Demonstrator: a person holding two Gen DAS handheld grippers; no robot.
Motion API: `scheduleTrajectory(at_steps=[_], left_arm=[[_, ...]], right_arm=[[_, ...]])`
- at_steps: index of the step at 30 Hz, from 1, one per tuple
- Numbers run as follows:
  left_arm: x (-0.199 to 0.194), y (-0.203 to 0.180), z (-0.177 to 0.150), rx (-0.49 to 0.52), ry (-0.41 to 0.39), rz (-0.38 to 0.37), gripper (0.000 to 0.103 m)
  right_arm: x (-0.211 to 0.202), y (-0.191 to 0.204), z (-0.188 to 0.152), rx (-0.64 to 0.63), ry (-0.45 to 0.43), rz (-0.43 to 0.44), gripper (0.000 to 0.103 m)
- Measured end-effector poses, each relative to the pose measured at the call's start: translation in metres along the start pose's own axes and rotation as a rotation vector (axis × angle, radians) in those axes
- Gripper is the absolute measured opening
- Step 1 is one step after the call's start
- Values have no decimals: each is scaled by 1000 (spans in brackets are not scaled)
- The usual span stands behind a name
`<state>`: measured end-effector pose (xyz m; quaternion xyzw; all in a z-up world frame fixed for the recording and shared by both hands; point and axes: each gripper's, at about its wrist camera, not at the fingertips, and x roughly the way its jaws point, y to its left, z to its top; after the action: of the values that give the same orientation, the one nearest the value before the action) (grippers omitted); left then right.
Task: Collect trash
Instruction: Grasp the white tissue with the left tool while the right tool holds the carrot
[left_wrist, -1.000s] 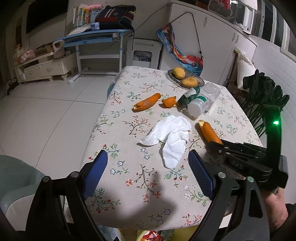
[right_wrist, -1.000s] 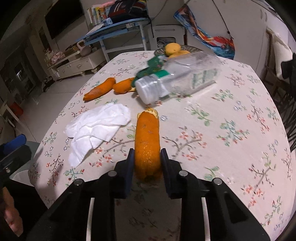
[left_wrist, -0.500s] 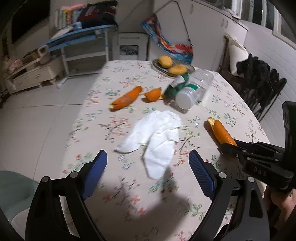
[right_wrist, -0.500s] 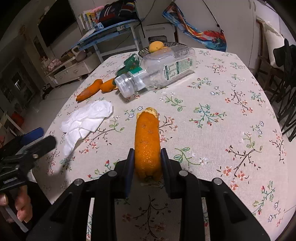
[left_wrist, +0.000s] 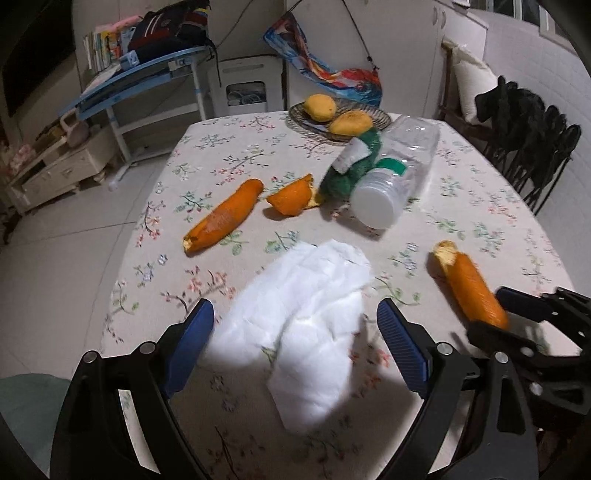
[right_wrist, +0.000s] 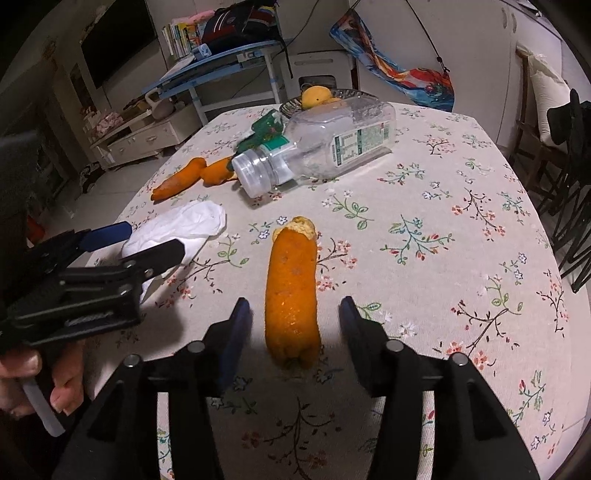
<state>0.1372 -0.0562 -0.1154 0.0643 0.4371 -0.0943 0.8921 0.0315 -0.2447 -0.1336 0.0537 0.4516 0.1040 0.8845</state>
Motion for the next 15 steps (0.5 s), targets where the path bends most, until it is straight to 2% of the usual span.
scheduleTrajectory(at_steps=[5, 15], left_arm=[[14, 0, 6, 2, 40, 35, 87], [21, -6, 8, 35, 61, 29, 86]], right_arm=[[1, 0, 1, -4, -1, -6, 52], [5, 8, 1, -43, -4, -32, 54]])
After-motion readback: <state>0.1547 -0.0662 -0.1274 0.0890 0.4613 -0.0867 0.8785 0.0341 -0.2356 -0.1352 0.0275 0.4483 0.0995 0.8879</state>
